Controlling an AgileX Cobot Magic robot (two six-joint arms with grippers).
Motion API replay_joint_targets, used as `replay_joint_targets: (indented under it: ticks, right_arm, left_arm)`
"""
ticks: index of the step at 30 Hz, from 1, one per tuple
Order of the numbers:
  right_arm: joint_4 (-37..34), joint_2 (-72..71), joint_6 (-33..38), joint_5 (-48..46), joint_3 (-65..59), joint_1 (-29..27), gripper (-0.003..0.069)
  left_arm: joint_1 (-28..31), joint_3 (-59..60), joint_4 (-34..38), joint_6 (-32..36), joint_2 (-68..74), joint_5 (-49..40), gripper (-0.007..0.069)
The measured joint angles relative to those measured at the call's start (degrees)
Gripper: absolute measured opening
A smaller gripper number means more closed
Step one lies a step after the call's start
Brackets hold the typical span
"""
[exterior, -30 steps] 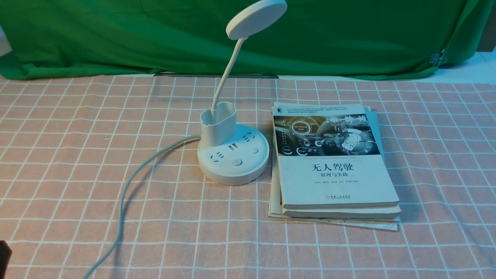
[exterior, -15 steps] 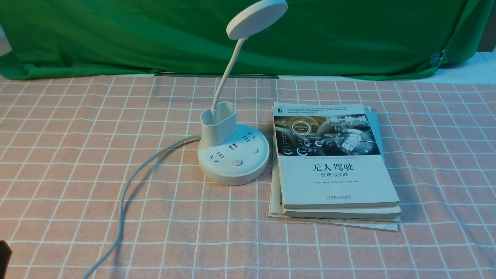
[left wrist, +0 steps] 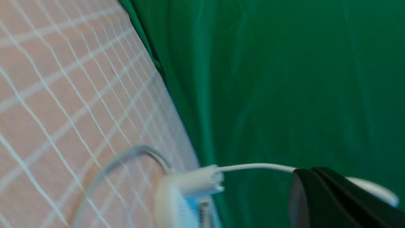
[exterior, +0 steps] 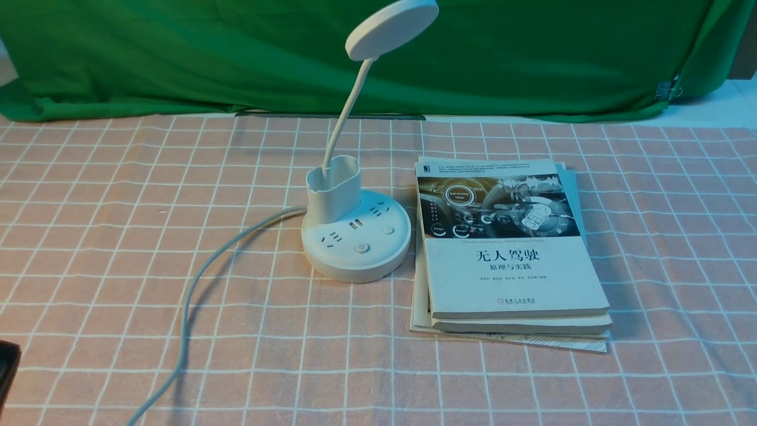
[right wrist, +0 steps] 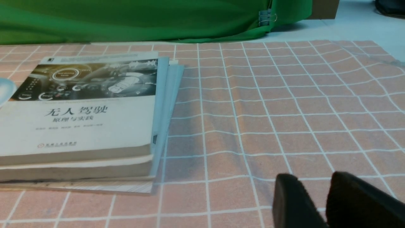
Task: Turn on the table lamp on the pink coffee tablecloth with your hand.
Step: 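Press the power button on the lamp base to turn the lamp on with the left gripper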
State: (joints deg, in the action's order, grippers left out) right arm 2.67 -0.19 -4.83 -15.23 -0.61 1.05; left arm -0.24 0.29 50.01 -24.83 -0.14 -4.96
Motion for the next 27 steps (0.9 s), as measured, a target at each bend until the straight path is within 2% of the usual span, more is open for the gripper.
replay_joint_targets:
  ticks: [10, 11, 15, 16, 18, 21, 22, 23, 24, 27]
  right_arm:
    - [0.0, 0.0, 0.0, 0.0, 0.0, 0.0, 0.0238]
    - [0.0, 0.0, 0.0, 0.0, 0.0, 0.0, 0.0238]
    - [0.0, 0.0, 0.0, 0.0, 0.0, 0.0, 0.0238]
    - [0.0, 0.0, 0.0, 0.0, 0.0, 0.0, 0.0238]
    - [0.0, 0.0, 0.0, 0.0, 0.0, 0.0, 0.0238]
    - [0.0, 0.0, 0.0, 0.0, 0.0, 0.0, 0.0238]
    - [0.0, 0.0, 0.0, 0.0, 0.0, 0.0, 0.0238]
    - [0.0, 0.0, 0.0, 0.0, 0.0, 0.0, 0.0238]
    - [0.0, 0.0, 0.0, 0.0, 0.0, 0.0, 0.0238]
    - [0.0, 0.0, 0.0, 0.0, 0.0, 0.0, 0.0238]
  left_arm:
    - [0.0, 0.0, 1.0, -4.8, 0.0, 0.7, 0.0019]
    - [0.0, -0.1, 0.7, -4.2, 0.0, 0.4, 0.0020]
    - [0.0, -7.5, -3.6, 6.6, -0.1, -4.8, 0.0021]
    - [0.0, -11.4, -6.2, 11.0, 0.3, -7.0, 0.0021]
    - [0.0, -18.6, -12.9, 14.3, 3.4, -11.4, 0.0021]
    - [0.0, -25.7, -21.2, 15.7, 8.9, -18.2, 0.0021]
    - [0.0, -31.1, -27.8, 16.2, 14.4, -25.1, 0.0021]
    - [0.0, -32.4, -29.3, 16.4, 15.9, -25.9, 0.0021]
    - [0.0, -37.1, -34.6, 17.8, 21.7, -32.0, 0.0021]
    - [0.0, -42.9, -39.9, 21.9, 29.8, -37.9, 0.0021]
